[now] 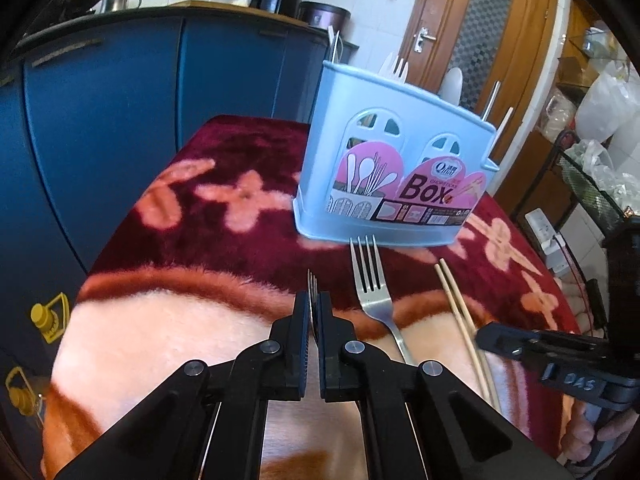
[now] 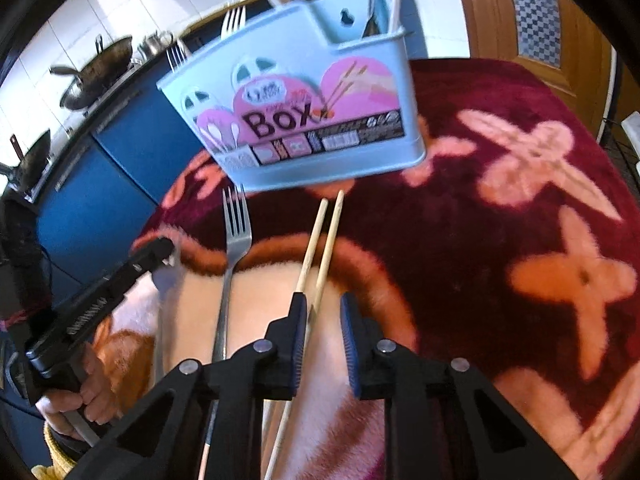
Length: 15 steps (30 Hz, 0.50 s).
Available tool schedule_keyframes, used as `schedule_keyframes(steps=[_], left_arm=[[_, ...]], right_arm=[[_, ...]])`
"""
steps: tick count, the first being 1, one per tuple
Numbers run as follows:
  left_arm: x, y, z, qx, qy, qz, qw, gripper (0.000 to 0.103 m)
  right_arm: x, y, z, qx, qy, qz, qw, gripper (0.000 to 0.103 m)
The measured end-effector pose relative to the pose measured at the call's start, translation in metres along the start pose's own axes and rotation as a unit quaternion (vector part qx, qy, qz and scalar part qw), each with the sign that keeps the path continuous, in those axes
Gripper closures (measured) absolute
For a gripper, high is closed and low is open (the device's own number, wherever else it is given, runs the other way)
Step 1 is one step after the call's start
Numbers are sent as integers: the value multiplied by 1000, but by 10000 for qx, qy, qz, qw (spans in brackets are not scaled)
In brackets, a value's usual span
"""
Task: Organize utensils
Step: 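Grasp a metal fork with the left tool while the right tool grasps a chopstick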
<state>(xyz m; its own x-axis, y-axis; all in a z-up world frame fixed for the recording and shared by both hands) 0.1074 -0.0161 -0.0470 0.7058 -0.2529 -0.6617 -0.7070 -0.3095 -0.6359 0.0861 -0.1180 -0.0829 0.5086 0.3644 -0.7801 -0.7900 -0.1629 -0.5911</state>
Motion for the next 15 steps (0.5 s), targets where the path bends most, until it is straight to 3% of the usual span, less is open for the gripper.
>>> schedule_keyframes(steps=[11,15], left_arm=[[-25,-13,-10,89,176,-435,9989,101],[-32,-17,-13,94,224,-553,9982,102]], right_arm=[[23,-19,-10,124,-209,493,9985,94],[21,-21,-16,292,-374,415,9980,96]])
Point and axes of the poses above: each gripper's, at about its wrist camera, not at the fingertips, and x roughly the way its jaws point, z to its left, y to its underside, the point moved 8 cm from there along x, roughly the way its jaws point, and after that the axes turned 14 degrees about -x, right-handed, at the moved point
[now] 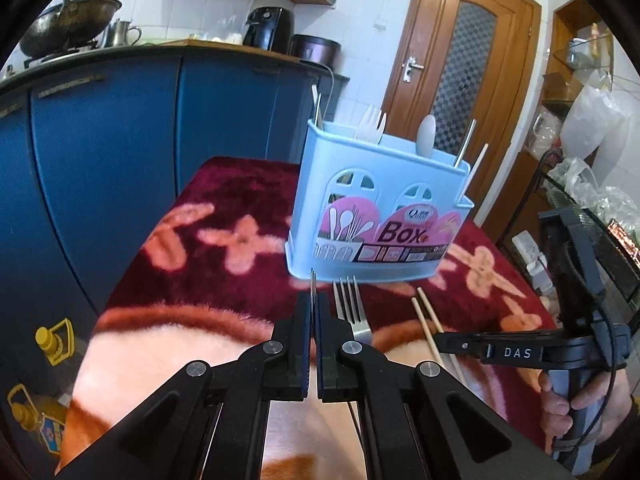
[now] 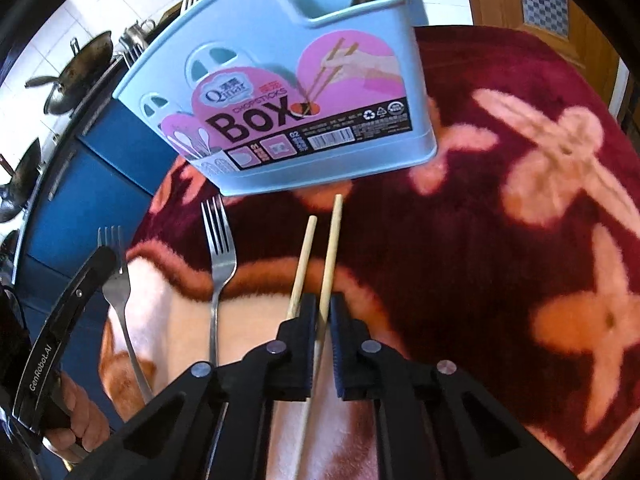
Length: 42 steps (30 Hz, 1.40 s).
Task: Organize utensils
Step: 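Grasp a metal fork with the left tool while the right tool grasps a chopstick, then lift the fork and chopstick, lower them into the blue holder, open both tools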
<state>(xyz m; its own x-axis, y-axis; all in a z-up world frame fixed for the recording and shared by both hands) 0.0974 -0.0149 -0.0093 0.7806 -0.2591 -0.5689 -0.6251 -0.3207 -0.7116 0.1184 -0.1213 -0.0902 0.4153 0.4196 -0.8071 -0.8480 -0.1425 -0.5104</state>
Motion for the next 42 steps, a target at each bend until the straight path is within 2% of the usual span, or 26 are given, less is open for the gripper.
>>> schedule_keyframes(steps=[6,12,23,28,42], left_arm=[[-15,-7,-6,48,44,-196,9998,102],[-37,-18,-15,132,116,-559,9983,102],[-78,-67,-38,271,294,-1304,9907,103],[-85,-99,-51,437,233,-1631,9854,103],[-78,-181,-75,553,-37,-2359,9702,102]], right_arm=[[-17,11,0,65,-76,-481,9988,97],[-64,13,8,-123,1,-1206,9926,97],[-136,-18,14,-373,523,-2452,9674,97],[-149,-30,13,-410,562,-2700,9603,97],[-145,-34,-1,-352,530,-2801,9579,97]])
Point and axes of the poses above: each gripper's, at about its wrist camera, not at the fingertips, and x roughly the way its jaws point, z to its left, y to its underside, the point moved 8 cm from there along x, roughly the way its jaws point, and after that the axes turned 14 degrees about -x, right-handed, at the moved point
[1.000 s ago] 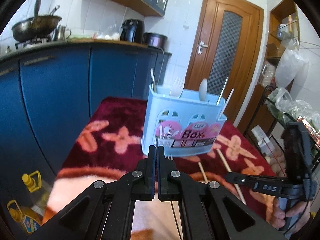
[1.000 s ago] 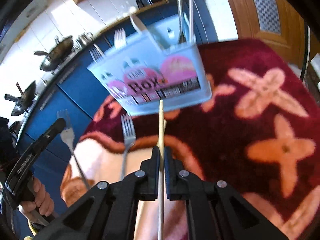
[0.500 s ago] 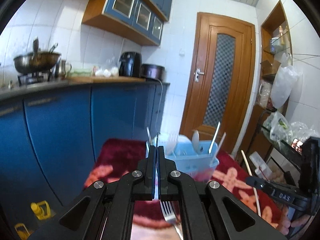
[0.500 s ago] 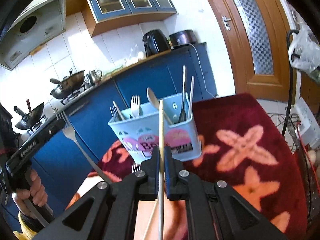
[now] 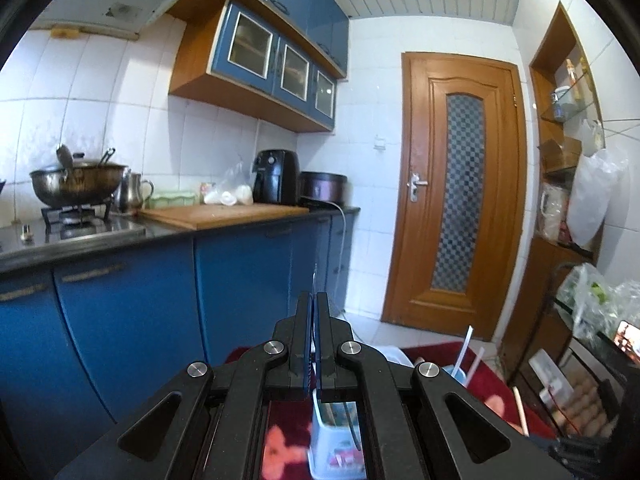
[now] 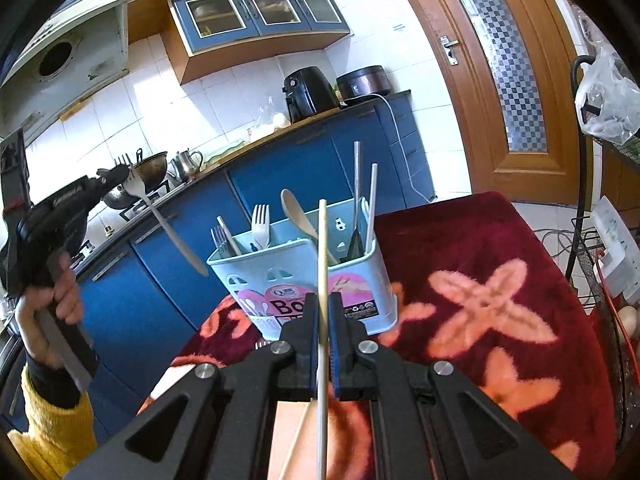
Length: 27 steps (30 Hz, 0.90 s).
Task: Organize utensils
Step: 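Lift the fork and chopstick, lower them into the blue holder, open both tools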
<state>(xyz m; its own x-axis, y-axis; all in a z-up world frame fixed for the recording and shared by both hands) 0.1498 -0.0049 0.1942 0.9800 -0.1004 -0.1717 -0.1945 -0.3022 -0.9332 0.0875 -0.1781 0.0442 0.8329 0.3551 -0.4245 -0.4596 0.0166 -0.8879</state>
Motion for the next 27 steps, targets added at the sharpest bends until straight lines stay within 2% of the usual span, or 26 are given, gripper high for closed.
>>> schedule_keyframes(steps=[4,9,17,27], left_arm=[[17,-5,-2,83,-134,-95,9998,102],[41,7,-3,154,-193,65,9997,102],[70,45,-1,140,-111,518,9985,102],[88,76,3,148,43,883,9960,102]], right_arm=[[4,-1,-5,6,4,-25,10000,97],[7,-7,-9,-65,57,-106,9999,97],[16,-46,-10,-506,318,-549,9967,97],[56,-91,-19,-541,445,-1123,9912,97]])
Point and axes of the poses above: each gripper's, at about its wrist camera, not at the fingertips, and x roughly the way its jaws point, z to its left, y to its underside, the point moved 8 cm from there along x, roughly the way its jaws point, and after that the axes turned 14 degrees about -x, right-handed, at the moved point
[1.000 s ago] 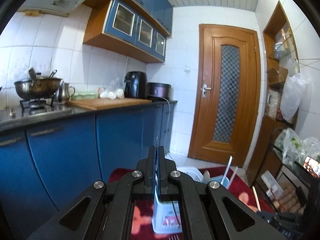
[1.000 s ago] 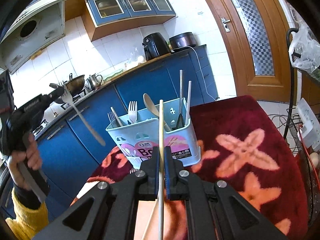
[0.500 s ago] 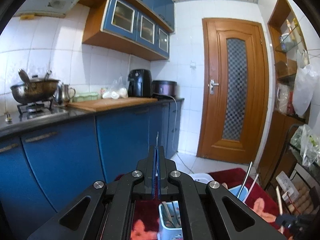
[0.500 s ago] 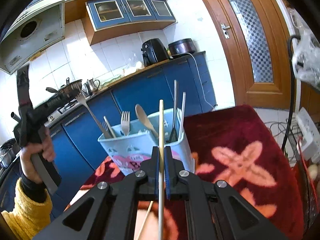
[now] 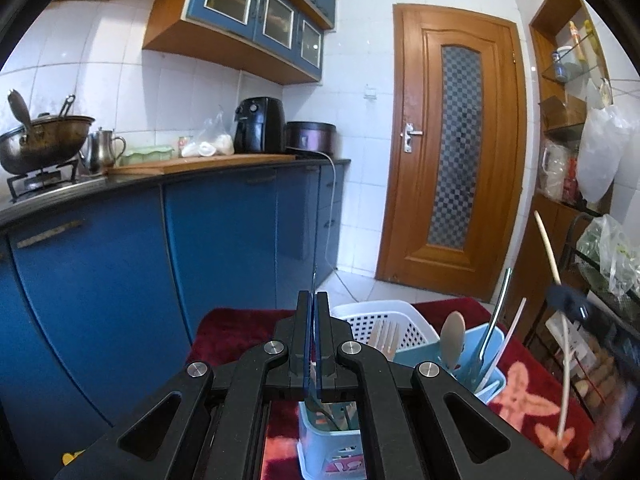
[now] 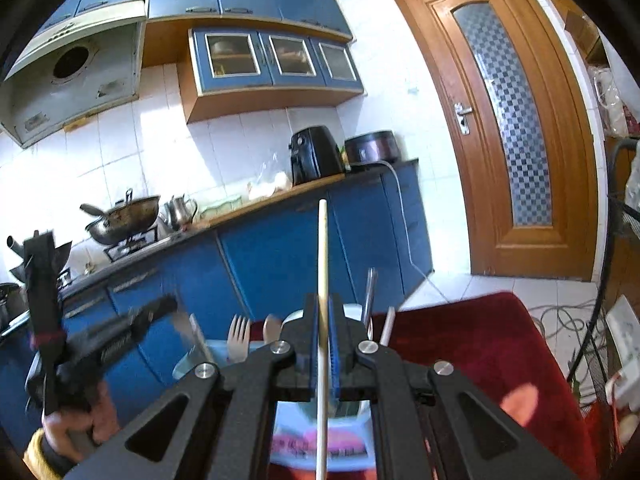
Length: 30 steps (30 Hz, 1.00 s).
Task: Organize utensils
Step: 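Lift the fork and chopstick, lower them into the blue holder, open both tools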
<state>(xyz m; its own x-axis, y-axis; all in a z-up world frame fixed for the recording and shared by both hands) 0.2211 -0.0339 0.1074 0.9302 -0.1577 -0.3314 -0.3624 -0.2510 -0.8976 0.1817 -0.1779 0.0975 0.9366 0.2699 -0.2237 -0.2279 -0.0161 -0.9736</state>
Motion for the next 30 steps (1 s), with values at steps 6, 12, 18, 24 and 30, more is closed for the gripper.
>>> schedule_keyframes(steps=[6,12,18,24,30], left_arm=[[9,10,2,-62,90,139,9998,102],[17,13,10,-190,152,213,9995,102],[22,18,10,-228,218,298,9991,102],[21,23,4,-207,245,328,9989,102],[22,31,-1,-150,257,539,9981,101]], right_arm=[[37,-15,-4,-73,184,-264,9995,97],[64,-14,-4,-162,315,-384,9986,97],[71,0,0,-327,405,-379,9979,97],[68,4,0,-504,523,-378,9966,97],[60,10,-1,-361,411,-231,9982,89]])
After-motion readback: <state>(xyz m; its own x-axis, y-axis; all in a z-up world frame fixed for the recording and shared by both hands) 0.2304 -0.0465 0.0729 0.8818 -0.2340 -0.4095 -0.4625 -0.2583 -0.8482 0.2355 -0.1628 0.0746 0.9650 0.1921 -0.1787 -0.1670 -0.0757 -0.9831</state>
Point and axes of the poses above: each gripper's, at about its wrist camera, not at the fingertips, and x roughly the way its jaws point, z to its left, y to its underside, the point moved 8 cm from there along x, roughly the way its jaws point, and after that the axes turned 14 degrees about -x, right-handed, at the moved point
